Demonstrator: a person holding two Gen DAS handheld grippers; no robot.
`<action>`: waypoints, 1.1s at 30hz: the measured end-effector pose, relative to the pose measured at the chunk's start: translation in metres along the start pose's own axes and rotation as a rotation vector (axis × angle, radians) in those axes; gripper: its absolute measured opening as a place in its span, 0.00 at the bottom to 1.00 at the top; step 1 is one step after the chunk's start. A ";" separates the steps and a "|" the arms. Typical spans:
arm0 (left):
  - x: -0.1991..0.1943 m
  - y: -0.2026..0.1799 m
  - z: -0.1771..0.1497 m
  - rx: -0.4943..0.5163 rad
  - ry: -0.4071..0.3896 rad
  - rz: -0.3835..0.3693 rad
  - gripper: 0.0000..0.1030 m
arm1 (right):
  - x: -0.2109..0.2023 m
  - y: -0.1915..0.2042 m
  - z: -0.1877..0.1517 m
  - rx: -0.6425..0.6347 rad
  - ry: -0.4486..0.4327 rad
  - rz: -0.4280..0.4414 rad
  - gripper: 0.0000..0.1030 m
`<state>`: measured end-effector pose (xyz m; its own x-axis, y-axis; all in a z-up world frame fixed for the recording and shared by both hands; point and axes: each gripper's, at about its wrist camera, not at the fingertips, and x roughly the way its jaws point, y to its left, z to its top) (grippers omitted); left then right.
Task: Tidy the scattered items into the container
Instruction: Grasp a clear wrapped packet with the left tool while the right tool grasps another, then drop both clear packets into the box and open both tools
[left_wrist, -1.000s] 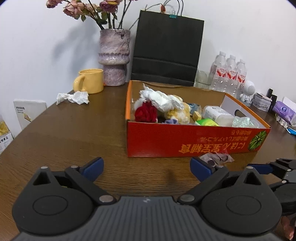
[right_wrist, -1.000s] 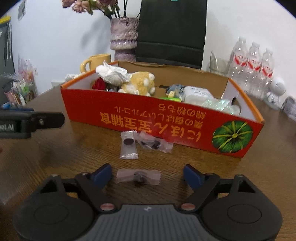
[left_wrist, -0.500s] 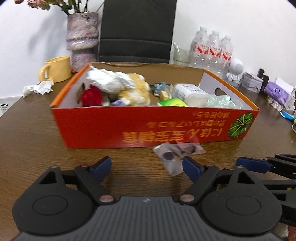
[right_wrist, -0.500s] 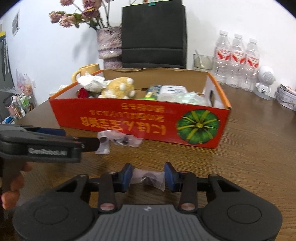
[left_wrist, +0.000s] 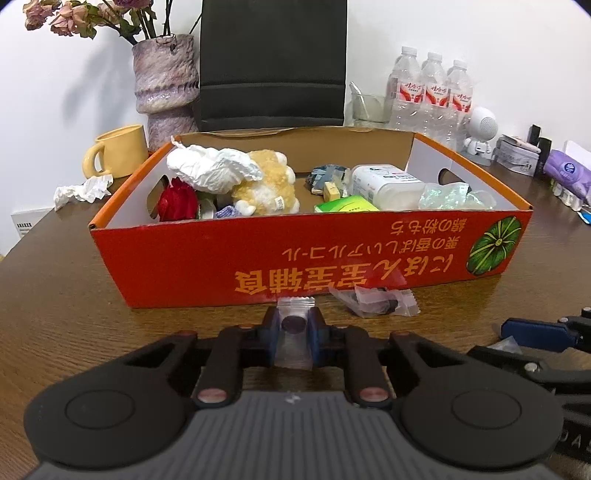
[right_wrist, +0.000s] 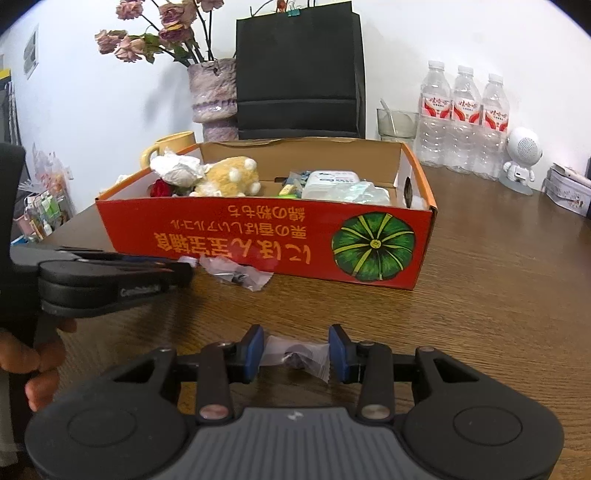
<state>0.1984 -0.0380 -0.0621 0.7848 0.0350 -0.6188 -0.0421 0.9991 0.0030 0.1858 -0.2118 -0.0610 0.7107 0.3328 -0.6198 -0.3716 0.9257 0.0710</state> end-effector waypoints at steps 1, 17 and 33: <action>-0.002 0.002 -0.002 0.000 -0.003 -0.003 0.16 | 0.000 0.000 0.000 0.002 -0.001 0.000 0.36; -0.054 0.036 -0.001 -0.057 -0.138 -0.113 0.15 | -0.021 0.002 0.007 0.024 -0.088 -0.003 0.36; -0.016 0.041 0.108 -0.129 -0.303 -0.177 0.15 | 0.021 0.003 0.131 0.046 -0.238 -0.047 0.36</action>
<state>0.2512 0.0048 0.0327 0.9334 -0.1131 -0.3406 0.0479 0.9798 -0.1941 0.2781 -0.1787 0.0289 0.8492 0.3171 -0.4223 -0.3109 0.9466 0.0857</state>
